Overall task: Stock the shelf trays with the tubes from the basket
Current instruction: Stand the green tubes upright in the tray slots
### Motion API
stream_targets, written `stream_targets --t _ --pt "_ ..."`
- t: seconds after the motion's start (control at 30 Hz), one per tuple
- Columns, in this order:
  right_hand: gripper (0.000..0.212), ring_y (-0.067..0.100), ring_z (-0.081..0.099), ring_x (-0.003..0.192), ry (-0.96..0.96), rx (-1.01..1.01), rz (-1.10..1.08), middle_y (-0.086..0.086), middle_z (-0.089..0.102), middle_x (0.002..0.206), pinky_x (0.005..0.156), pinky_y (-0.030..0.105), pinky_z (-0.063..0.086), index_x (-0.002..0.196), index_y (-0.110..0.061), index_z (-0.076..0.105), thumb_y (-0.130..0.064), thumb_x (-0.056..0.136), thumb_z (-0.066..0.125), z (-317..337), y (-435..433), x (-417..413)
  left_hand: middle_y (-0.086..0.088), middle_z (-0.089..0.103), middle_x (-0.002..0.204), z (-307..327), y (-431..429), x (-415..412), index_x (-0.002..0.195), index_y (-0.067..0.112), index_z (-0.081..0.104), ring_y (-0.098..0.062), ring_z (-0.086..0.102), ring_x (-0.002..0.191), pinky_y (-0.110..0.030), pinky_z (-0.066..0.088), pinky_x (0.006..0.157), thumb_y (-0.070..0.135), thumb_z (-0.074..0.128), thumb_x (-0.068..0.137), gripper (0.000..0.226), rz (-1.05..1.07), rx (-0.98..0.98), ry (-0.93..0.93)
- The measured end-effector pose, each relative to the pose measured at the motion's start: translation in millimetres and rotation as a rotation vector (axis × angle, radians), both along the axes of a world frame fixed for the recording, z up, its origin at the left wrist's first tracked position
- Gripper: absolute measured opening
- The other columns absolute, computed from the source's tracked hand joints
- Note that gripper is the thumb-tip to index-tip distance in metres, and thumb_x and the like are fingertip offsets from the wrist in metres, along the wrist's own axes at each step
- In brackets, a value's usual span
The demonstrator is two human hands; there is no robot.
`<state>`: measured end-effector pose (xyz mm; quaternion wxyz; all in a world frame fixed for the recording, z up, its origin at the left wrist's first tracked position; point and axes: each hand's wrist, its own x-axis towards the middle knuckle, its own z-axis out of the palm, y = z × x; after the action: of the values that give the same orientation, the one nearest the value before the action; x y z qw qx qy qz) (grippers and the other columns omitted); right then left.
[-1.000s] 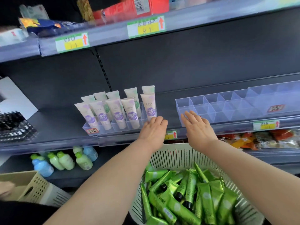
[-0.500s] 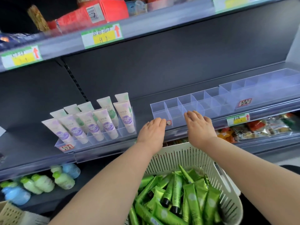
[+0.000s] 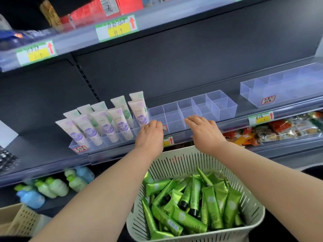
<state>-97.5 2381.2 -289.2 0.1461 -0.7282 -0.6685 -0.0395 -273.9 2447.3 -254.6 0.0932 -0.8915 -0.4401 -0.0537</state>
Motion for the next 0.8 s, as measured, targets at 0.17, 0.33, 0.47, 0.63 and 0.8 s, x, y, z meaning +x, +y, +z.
stream_targets --t 0.17,0.33,0.47,0.63,0.8 --pt "0.054 0.024 0.054 0.111 -0.011 0.133 0.141 0.000 0.059 0.121 0.087 0.039 0.042 0.130 -0.021 0.055 0.000 0.080 0.055 -19.4 1.5 11.8 -0.001 0.046 0.131 -23.1 -6.1 9.9 0.130 0.015 0.049 -0.023 0.043 0.123 -0.032 0.033 0.100 -0.002 0.048 0.084 0.049 -0.252 0.020 0.002" --pt "0.039 0.027 0.061 0.098 -0.002 -0.059 0.306 0.001 0.065 0.102 0.077 0.036 0.045 0.111 -0.021 0.065 -0.009 0.075 0.059 -50.7 2.5 15.1 -0.003 0.056 0.114 -40.3 -14.8 34.8 0.115 0.017 0.054 -0.026 0.053 0.111 -0.039 0.045 0.085 0.004 0.045 0.088 0.030 -0.187 -0.218 0.234" --pt "0.051 0.020 0.053 0.112 -0.061 -0.229 0.248 -0.004 0.058 0.116 0.088 0.035 0.041 0.128 -0.028 0.053 -0.012 0.080 0.051 -60.8 -1.9 32.0 -0.010 0.063 0.109 -60.8 -8.1 49.4 0.107 0.014 0.062 -0.032 0.060 0.103 -0.035 0.047 0.075 0.002 0.047 0.087 0.028 -0.069 -0.393 0.283" --pt "0.046 0.021 0.050 0.115 -0.059 -0.378 0.127 -0.002 0.058 0.119 0.094 0.036 0.044 0.124 -0.025 0.056 -0.010 0.082 0.049 -82.3 -19.9 30.0 -0.005 0.067 0.107 -103.9 -17.7 22.7 0.104 0.016 0.069 -0.024 0.063 0.094 -0.037 0.055 0.079 0.005 0.052 0.089 0.026 0.047 -0.578 0.138" --pt "0.038 0.024 0.039 0.123 -0.095 -0.693 0.131 0.005 0.049 0.130 0.102 0.043 0.037 0.129 -0.018 0.053 -0.031 0.093 0.050 -116.8 -37.5 4.5 -0.003 0.065 0.104 -128.6 -24.4 -8.6 0.105 0.019 0.068 -0.022 0.062 0.090 -0.038 0.056 0.077 0.008 0.052 0.090 0.025 0.076 -0.653 0.160"
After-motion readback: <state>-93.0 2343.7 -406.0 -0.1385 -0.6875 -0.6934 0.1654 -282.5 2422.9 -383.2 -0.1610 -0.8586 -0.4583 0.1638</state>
